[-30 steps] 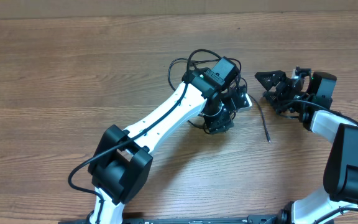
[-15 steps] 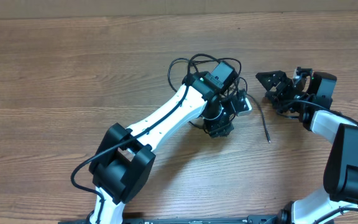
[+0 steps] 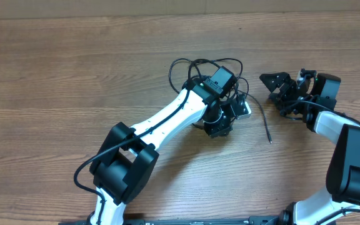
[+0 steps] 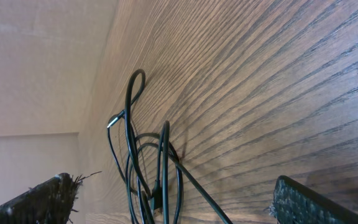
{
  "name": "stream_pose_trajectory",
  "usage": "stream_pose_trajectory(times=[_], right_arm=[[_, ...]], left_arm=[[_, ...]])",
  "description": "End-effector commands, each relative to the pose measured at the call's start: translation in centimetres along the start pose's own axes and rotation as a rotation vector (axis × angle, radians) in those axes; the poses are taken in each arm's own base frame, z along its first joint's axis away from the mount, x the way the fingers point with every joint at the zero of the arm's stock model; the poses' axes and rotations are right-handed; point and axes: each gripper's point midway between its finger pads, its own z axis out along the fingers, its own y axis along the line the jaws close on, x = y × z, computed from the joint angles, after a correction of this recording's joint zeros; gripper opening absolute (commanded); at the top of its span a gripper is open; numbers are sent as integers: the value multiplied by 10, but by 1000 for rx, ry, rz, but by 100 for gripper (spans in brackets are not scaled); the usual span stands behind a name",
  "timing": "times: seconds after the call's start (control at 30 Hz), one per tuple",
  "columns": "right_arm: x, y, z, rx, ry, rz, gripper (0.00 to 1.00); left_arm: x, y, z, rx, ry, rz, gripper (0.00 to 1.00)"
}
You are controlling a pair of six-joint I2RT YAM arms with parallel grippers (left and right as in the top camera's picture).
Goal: Untangle cables
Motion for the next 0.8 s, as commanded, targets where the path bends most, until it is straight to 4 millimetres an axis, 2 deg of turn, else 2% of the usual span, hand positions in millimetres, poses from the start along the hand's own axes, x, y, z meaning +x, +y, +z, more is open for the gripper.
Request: stream_pose_trajectory(times=[0.0,0.13,0.3,0.4,0.43,0.63,0.7,0.77], right_arm=[[-1,-4,0,10,-7,-8,100],[-1,-4,0,10,-7,-8,100],[-1,-4,0,10,-7,-8,100],[-1,-4,0,10,-7,-8,100],[-1,-4,0,10,-7,-8,100],[-1,-4,0,10,-7,-7,100],[-1,-4,0,10,-7,-7,100],[1,-5,0,11,3,1,100]], left_arm=[[6,-7,10,32,10,0,50],[8,-7,13,33,12,-1,49],[7,-7,13,31,8,0,35],[6,-6,13,30,5,1,15],[6,-6,13,29,4,1,4],[2,-4,4,15,-4,-29,4],[-3,4,-8,-31,-7,-34,4],[-15,16,-29,-115,-29,-42,4]])
